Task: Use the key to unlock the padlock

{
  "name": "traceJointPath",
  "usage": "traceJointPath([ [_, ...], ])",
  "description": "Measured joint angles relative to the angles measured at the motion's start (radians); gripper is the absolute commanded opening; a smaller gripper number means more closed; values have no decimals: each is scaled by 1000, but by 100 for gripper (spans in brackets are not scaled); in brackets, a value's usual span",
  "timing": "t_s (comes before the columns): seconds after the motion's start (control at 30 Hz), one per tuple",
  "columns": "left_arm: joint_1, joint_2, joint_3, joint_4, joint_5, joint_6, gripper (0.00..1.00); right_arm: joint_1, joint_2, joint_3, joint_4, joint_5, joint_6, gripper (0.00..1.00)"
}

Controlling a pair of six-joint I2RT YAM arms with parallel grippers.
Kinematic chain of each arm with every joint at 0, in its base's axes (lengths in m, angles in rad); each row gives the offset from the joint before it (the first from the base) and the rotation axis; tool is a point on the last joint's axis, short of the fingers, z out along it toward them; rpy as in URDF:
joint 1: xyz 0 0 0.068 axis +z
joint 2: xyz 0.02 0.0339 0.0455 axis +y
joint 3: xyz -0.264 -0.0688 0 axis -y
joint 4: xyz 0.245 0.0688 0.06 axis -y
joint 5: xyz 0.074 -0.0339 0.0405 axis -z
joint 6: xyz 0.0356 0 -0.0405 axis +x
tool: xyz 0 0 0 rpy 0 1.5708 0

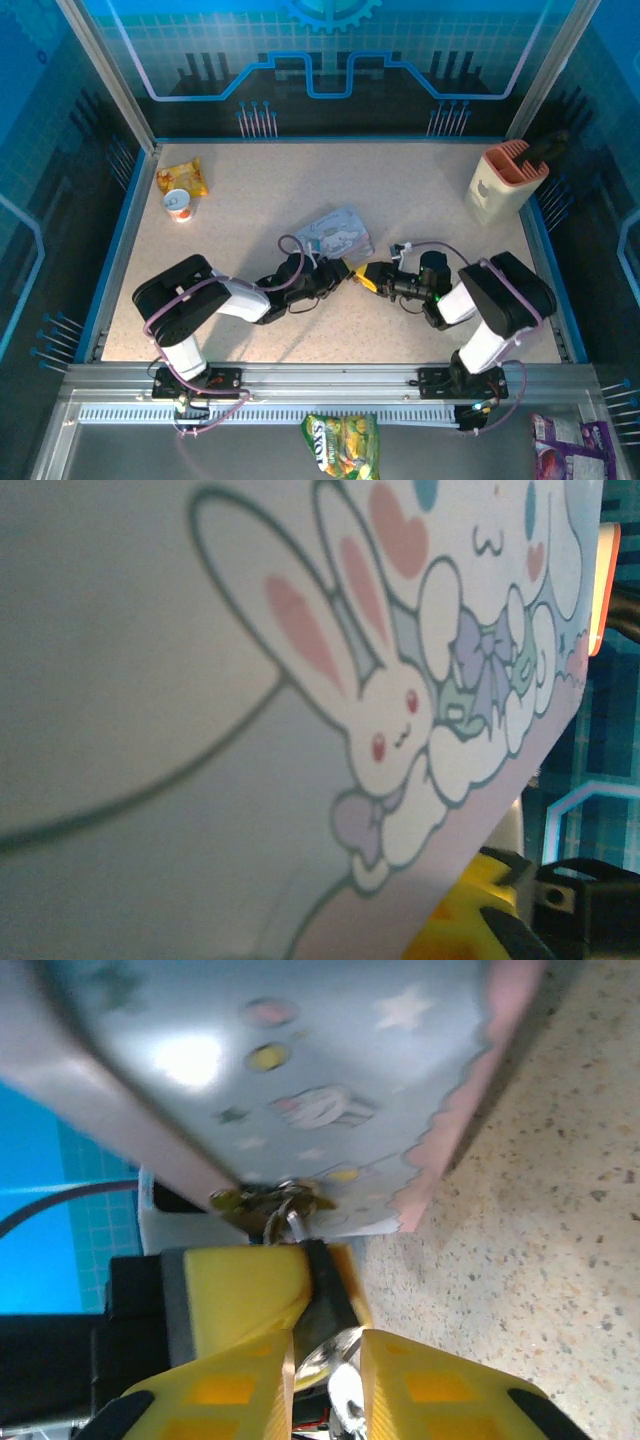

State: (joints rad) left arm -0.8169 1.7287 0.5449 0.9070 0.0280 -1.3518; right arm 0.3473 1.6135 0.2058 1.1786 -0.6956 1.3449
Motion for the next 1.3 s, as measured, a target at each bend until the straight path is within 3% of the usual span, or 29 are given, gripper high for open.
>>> traceJointPath([
  [0.13,11,-3,-4,-2,0,0,0,23,-241,43,-367,79,-180,34],
  [0.27,15,-6,-11,-4,0,-1,0,189,-460,179,-786,325,-451,39],
  [0.37,16,-13,-15,-8,-1,-2,0,274,-549,216,-929,470,-590,39],
  [0.47,17,-29,-19,-22,-1,-4,0,295,-576,214,-1018,594,-698,38],
  [0.73,23,-91,-42,-70,-6,-3,0,499,-576,138,-975,834,-1036,38],
  [0.97,25,-120,-54,-102,-8,-4,0,573,-548,61,-792,932,-1262,39],
  [1.3,25,-121,-60,-101,-7,-5,0,675,-358,52,-606,1066,-1449,41],
])
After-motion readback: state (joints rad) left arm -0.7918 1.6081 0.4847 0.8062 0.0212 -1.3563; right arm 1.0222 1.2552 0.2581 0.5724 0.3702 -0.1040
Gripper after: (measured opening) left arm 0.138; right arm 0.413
